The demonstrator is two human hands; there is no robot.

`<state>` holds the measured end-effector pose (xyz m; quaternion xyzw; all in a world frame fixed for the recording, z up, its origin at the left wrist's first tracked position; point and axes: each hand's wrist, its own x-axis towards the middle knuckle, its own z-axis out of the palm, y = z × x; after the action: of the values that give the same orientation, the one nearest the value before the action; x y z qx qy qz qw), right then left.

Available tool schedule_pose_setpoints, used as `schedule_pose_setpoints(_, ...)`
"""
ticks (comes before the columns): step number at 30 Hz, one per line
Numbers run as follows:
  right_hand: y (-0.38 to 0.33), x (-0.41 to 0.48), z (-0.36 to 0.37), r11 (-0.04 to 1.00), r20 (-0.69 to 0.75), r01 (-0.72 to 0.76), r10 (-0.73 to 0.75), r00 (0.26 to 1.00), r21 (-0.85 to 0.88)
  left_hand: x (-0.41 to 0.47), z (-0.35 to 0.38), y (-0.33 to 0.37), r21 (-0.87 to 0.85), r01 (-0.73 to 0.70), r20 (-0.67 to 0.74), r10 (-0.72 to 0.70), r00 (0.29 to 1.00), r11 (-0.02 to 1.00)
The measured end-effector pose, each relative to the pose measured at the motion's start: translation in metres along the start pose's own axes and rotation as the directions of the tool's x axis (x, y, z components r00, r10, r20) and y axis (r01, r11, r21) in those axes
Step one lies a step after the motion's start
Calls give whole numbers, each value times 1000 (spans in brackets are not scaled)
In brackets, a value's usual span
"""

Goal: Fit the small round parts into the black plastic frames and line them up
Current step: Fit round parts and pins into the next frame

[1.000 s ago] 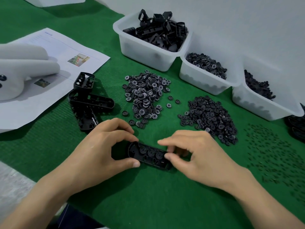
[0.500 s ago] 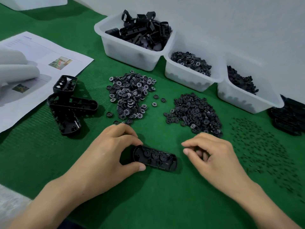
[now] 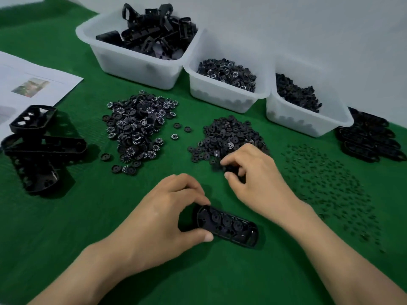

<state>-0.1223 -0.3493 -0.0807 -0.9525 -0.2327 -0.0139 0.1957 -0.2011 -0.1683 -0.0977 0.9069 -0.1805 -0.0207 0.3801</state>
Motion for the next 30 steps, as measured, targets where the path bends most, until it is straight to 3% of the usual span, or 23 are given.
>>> schedule_pose_setpoints(3,2,-14,-5,991,56,42,-50,997,126,-2,0,-3,-6,5,-17,-6,1000,1000)
schedule_pose_setpoints(8,12,-30,-17,959,-80,4,20,997,285,-1,2,-4,-3,28,-28,-28,999,1000)
schedule_pose_setpoints(13,18,-30,-12,993,-99,-55,66,993,108,-1,3,-3,9,44,-59,-43,997,999)
schedule_pose_setpoints(18,16,-28,-11,997,-30,-76,77,997,33,0,4,-3,8,60,-82,-59,995,998)
schedule_pose_setpoints(25,11,-25,-14,995,13,-93,92,996,43,-1,3,-2,16,45,-82,-44,996,999)
schedule_pose_setpoints(30,10,-32,-17,980,64,-103,93,994,168,-2,3,-2,13,38,-94,-36,995,999)
